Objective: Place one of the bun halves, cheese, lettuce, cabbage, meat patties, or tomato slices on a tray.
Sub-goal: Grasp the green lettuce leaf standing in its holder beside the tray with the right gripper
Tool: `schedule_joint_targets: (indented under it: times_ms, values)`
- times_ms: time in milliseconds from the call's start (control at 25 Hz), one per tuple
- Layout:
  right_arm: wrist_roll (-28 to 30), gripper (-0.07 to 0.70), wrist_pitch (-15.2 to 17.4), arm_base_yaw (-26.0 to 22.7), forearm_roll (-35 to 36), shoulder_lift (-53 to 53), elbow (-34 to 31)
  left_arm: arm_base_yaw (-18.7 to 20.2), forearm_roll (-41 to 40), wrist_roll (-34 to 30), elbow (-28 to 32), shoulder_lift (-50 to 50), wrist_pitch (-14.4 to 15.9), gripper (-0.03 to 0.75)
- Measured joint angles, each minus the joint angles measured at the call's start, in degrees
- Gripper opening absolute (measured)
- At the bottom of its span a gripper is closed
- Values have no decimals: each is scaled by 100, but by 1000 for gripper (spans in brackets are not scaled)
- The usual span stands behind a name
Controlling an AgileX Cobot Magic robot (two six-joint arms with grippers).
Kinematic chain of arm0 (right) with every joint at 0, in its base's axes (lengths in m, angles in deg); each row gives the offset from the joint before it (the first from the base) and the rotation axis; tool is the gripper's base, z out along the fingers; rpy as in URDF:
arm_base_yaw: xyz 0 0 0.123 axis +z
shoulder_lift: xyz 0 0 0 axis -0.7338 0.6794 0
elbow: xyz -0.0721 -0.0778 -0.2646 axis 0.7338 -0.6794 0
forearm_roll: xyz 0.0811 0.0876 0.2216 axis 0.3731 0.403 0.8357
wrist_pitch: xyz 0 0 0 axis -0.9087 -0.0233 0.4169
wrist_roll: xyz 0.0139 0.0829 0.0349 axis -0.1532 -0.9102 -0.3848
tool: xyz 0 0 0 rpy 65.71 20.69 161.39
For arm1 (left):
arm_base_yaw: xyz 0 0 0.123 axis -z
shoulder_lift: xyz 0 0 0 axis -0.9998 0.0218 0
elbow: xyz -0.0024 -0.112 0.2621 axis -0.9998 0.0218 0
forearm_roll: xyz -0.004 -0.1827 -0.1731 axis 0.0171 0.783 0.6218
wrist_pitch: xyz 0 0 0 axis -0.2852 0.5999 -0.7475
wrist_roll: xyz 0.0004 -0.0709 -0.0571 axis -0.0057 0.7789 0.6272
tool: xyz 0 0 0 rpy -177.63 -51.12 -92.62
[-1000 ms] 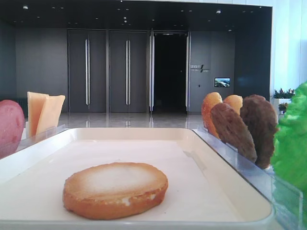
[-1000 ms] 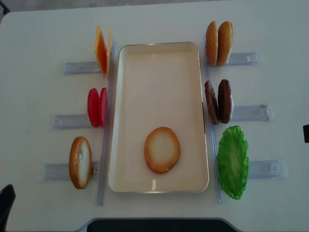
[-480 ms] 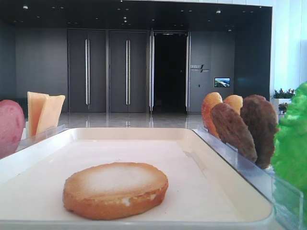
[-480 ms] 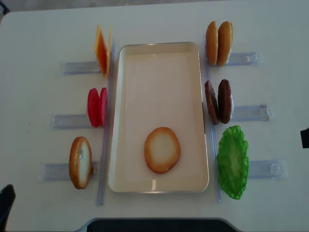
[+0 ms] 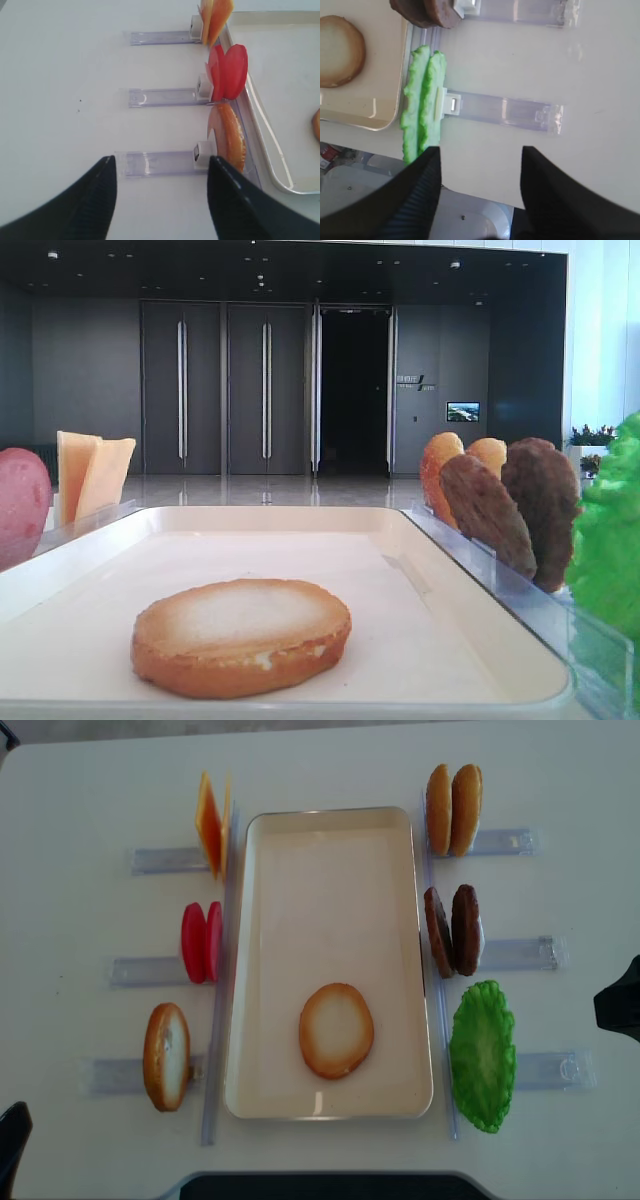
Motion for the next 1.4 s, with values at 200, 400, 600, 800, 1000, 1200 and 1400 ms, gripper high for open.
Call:
schedule_joint_targets:
  times_ms: [200, 400, 600, 800, 1000, 1200, 1400]
  values:
    - [-59, 378, 0, 187, 201, 0, 0, 0, 0, 0, 0, 0, 0, 419]
    - [-615, 378, 0, 1081, 208, 0, 0, 0, -4, 0, 0, 0, 0, 323]
    - [-1442, 378, -58, 2088, 32, 64, 0, 0, -4, -5, 0, 0, 0, 295]
    - [-2103, 378, -481, 2803, -517, 407, 0, 0, -4, -5, 0, 0, 0, 293]
    - [-2325, 378, -784, 2879, -1033, 937, 0, 0, -4, -5, 0, 0, 0, 293]
    - [-2414, 378, -975, 2881, -1195, 1285, 0, 0, -4, -11, 0, 0, 0, 293]
    - [-2494, 378, -1074, 2886, -1325, 1433, 0, 0, -4, -11, 0, 0, 0, 293]
